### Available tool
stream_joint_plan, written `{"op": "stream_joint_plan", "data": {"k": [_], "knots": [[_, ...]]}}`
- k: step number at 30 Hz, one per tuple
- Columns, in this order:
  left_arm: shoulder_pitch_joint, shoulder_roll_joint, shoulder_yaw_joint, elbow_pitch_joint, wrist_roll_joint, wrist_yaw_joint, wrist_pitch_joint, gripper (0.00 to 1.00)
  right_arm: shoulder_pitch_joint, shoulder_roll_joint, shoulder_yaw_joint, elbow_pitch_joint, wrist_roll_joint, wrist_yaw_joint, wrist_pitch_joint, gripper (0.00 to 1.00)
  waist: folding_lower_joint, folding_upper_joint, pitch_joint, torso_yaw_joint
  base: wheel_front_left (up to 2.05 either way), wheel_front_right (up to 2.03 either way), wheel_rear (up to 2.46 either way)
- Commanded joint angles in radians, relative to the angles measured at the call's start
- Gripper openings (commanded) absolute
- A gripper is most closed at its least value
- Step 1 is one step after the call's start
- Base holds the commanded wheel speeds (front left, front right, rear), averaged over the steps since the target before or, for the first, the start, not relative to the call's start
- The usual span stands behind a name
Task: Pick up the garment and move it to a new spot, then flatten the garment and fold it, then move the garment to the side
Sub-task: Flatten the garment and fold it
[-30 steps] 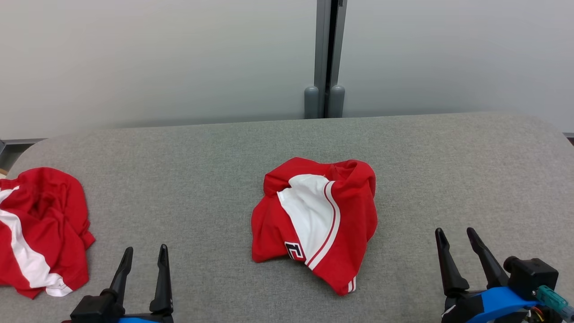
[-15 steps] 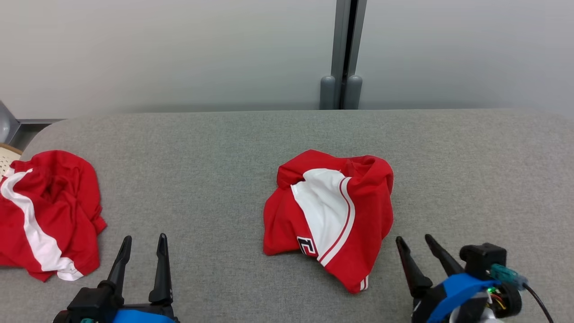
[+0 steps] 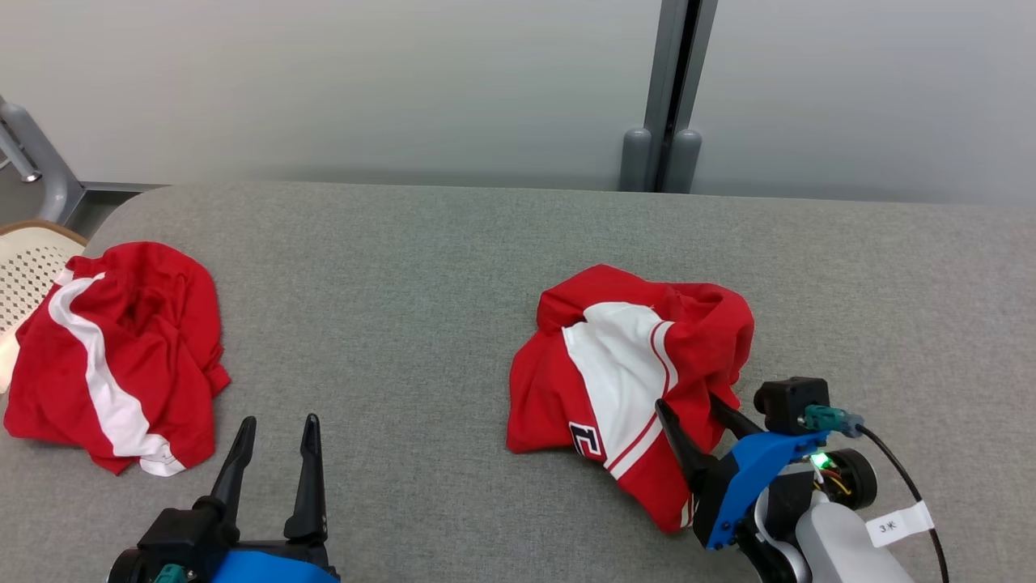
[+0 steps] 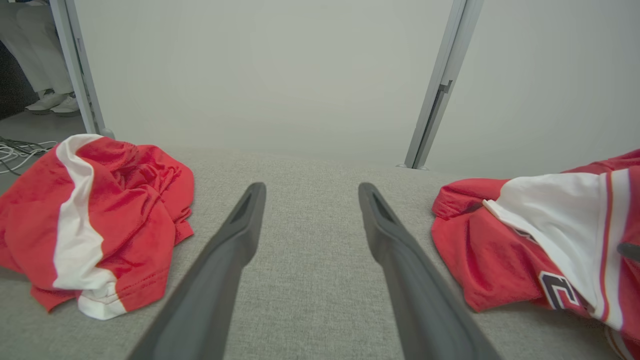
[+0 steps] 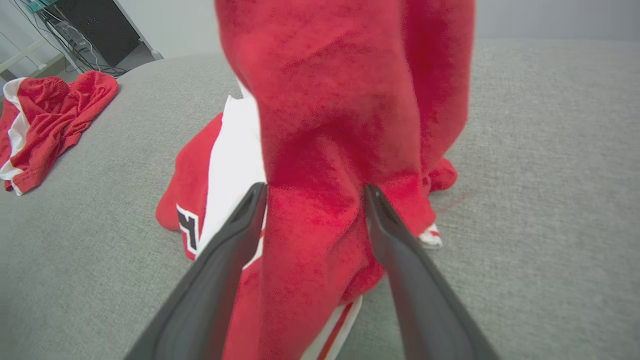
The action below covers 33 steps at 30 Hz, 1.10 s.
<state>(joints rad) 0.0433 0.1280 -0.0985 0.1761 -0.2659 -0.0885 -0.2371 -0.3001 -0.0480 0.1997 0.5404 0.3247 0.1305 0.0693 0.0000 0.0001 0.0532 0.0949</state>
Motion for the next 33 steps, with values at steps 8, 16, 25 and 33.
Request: {"op": "stream_joint_plan", "data": {"k": [8,16,25,33], "knots": [[-0.016,0.002,-0.009,-0.007,-0.013,0.008,0.006,1.00,-0.119,-0.004,0.025,0.180,-0.083,0.000,0.014,1.00,0.0000,-0.0001,0.003,0.029,0.00,0.00,0.00],[-0.025,0.002,-0.010,-0.006,-0.022,0.015,0.003,1.00,-0.189,-0.004,0.000,0.268,-0.089,0.000,-0.009,0.00,0.0000,-0.0001,0.012,0.041,0.00,0.00,0.00],[-0.012,0.010,-0.003,-0.013,-0.029,0.024,-0.004,1.00,-0.272,-0.004,0.020,0.163,-0.033,0.000,-0.078,0.00,0.0000,-0.0001,-0.003,0.031,0.00,0.00,0.00],[-0.026,0.016,-0.005,-0.029,-0.031,0.027,-0.011,1.00,-0.434,-0.004,0.131,-0.039,0.011,0.000,-0.065,0.00,0.0000,-0.0001,-0.001,0.014,0.00,0.00,0.00]]}}
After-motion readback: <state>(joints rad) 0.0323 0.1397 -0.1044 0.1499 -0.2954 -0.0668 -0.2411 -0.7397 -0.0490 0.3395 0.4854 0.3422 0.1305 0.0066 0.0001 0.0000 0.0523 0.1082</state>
